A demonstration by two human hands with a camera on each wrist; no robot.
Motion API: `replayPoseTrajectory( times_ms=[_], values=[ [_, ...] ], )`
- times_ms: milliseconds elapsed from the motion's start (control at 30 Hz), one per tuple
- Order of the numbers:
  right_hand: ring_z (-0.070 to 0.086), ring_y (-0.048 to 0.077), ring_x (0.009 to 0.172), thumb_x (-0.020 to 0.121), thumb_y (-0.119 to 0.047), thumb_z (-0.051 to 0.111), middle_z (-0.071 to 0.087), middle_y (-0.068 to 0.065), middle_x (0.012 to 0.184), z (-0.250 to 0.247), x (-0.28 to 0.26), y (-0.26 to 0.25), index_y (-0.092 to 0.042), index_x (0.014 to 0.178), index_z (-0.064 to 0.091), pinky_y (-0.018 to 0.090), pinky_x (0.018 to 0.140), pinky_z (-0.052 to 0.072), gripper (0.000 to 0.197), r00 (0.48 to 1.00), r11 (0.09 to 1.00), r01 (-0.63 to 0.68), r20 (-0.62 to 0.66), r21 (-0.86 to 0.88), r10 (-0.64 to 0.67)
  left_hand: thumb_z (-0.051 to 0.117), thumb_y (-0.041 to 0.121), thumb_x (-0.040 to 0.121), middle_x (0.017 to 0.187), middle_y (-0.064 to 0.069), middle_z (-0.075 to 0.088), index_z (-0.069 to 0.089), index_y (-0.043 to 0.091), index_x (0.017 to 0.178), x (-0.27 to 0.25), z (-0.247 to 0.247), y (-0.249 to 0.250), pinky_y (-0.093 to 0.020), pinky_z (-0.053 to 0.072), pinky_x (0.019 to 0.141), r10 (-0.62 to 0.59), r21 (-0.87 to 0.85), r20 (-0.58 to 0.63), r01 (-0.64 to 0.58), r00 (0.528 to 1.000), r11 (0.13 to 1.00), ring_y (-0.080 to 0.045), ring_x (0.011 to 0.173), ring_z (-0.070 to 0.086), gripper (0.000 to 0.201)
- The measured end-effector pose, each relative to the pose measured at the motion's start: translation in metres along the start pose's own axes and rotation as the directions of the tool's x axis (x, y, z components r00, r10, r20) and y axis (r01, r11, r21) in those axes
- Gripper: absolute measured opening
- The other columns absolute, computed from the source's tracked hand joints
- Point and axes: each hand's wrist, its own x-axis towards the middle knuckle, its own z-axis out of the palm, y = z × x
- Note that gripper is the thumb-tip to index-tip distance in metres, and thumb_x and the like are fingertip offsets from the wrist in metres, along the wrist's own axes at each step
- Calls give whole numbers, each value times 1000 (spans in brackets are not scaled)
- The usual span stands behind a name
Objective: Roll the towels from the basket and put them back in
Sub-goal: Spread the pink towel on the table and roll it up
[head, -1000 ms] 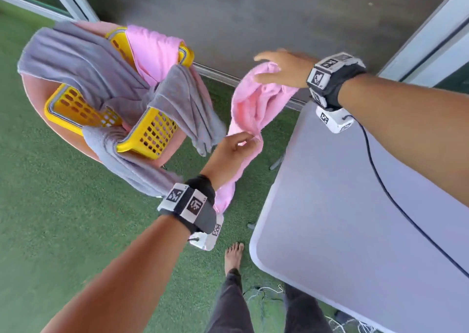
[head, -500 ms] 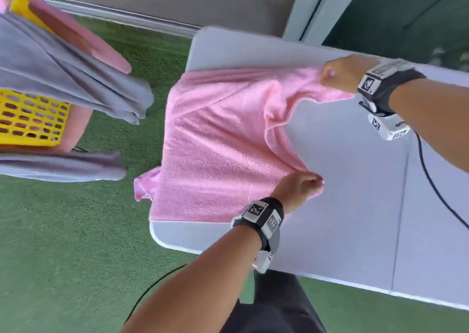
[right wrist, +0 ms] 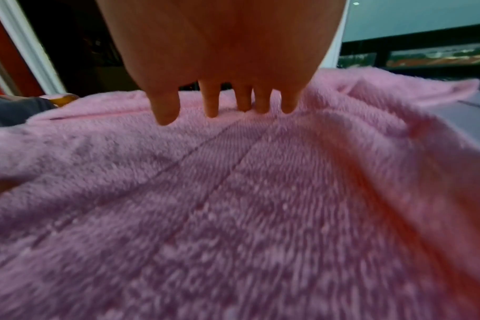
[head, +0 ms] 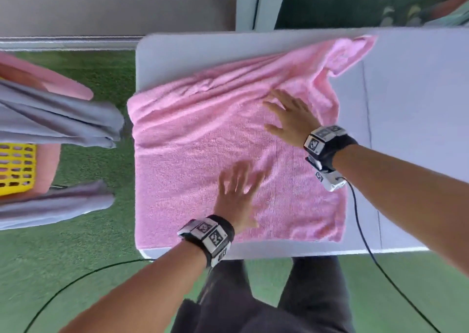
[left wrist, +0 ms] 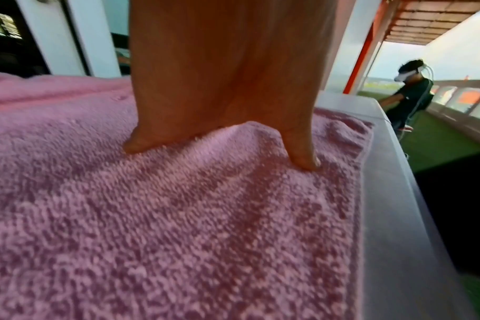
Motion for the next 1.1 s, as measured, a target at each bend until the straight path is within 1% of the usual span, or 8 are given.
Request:
replayPoseTrajectory(
  times_ms=[67, 133, 267, 467, 633, 900, 1000, 1100],
  values=[
    [-14, 24, 146, 90, -67, 34, -19, -5, 159, 14, 4, 4, -36, 152, 4, 60, 113, 2, 75, 995, 999, -44, 90, 5, 44, 74, 62, 65, 150, -17, -35, -25, 29, 146, 1, 6, 1, -63, -10, 111, -10, 29, -5, 10, 1000, 1000, -37, 138, -30, 132],
    [-24, 21, 141, 86, -77, 25, -29, -9, 154, 18, 6, 11, -40, 149, -11, 62, 112, -5, 81, 991, 998, -59, 119, -3, 59, 74, 60, 65, 149, -18, -36, -26, 32, 146, 4, 5, 7, -65, -9, 110, -31, 15, -8, 31, 999, 999, -38, 137, -32, 132],
    [-26, 19, 141, 80, -84, 22, -35, -17, 151, 19, 1, 31, -42, 145, -22, 59, 113, -10, 89, 987, 995, -102, 123, 20, 99, 79, 56, 60, 147, -18, -40, -30, 37, 142, 12, -2, 22, -62, -16, 109, -60, 37, 29, 59, 998, 998, -40, 134, -35, 139],
    [-29, 16, 139, 77, -87, 23, -35, -13, 151, 10, -9, 87, -42, 142, -29, 54, 116, -9, 94, 982, 987, -134, 148, 89, 119, 80, 64, 52, 141, -19, -46, -30, 35, 143, 54, 0, 72, -60, -14, 111, -75, 73, 36, 72, 997, 995, -42, 134, -34, 145],
    [-25, 20, 141, 75, -89, 20, -31, -10, 152, -12, -36, 180, -46, 140, -30, 49, 115, -14, 93, 968, 978, -194, 179, 73, 178, 78, 67, 53, 135, -17, -52, -27, 32, 145, 120, 3, 166, -58, -21, 107, -45, 68, 5, 44, 999, 997, -40, 131, -39, 144],
    [-26, 15, 142, 85, -78, 12, -30, -10, 154, -12, -117, 373, -38, 145, -24, 47, 115, -14, 80, 978, 979, -200, 57, 35, 198, 80, 65, 52, 146, -17, -41, -30, 36, 143, 235, 15, 357, -60, -23, 104, -24, 37, -63, 26, 998, 999, -36, 131, -41, 145],
    [-26, 15, 142, 86, -77, 13, -31, -11, 154, -12, -160, 446, -39, 145, -24, 44, 113, -16, 79, 966, 965, -257, 57, 48, 254, 82, 61, 54, 147, -16, -41, -28, 36, 144, 266, 25, 428, -55, -31, 99, 21, 46, -57, -19, 998, 999, -32, 130, -45, 144],
    [-25, 17, 142, 85, -78, 13, -32, -11, 153, -14, -205, 514, -40, 144, -26, 46, 115, -13, 79, 938, 939, -343, 65, 40, 340, 82, 63, 51, 148, -15, -39, -26, 35, 145, 295, 34, 492, -55, -32, 98, 77, 45, -36, -75, 996, 996, -33, 131, -43, 145]
  ],
)
